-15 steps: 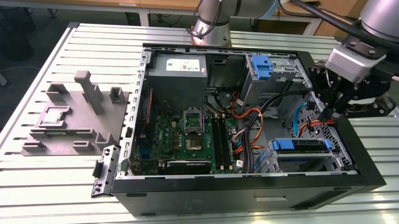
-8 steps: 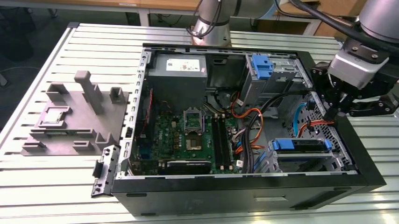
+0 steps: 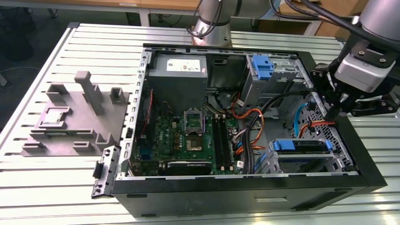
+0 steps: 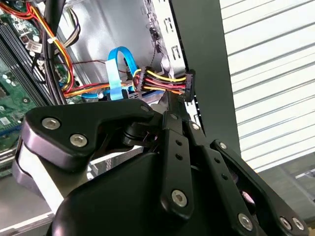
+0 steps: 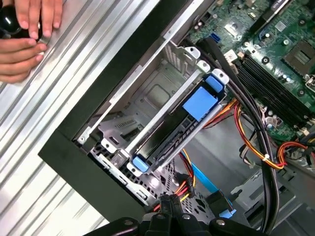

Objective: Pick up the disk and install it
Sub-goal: 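Insert the first disk wire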

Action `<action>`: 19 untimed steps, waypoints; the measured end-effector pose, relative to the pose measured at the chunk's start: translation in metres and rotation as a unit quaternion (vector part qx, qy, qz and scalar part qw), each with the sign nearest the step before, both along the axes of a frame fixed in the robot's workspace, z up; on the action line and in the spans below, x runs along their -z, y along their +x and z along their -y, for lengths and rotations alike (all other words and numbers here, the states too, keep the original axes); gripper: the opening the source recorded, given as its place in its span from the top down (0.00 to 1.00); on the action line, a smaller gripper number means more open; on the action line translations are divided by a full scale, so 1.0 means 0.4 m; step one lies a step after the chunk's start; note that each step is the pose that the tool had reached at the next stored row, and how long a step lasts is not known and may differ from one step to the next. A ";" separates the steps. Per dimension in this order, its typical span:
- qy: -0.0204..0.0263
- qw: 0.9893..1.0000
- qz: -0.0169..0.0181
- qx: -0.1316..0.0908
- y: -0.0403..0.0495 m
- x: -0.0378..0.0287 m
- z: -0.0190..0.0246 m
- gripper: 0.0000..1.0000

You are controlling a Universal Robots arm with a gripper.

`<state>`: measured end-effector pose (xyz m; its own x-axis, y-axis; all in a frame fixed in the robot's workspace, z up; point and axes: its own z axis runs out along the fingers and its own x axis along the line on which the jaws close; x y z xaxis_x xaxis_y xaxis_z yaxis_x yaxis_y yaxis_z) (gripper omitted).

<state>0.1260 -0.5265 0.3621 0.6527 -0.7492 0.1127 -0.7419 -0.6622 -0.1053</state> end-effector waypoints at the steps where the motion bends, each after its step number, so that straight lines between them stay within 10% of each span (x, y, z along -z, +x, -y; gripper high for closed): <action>1: 0.000 1.000 0.000 -0.002 0.002 0.000 0.000 0.89; 15: -0.001 0.999 0.000 -0.045 0.008 0.002 0.000 0.76; 19: -0.008 0.998 0.000 -0.055 0.010 0.004 0.000 0.76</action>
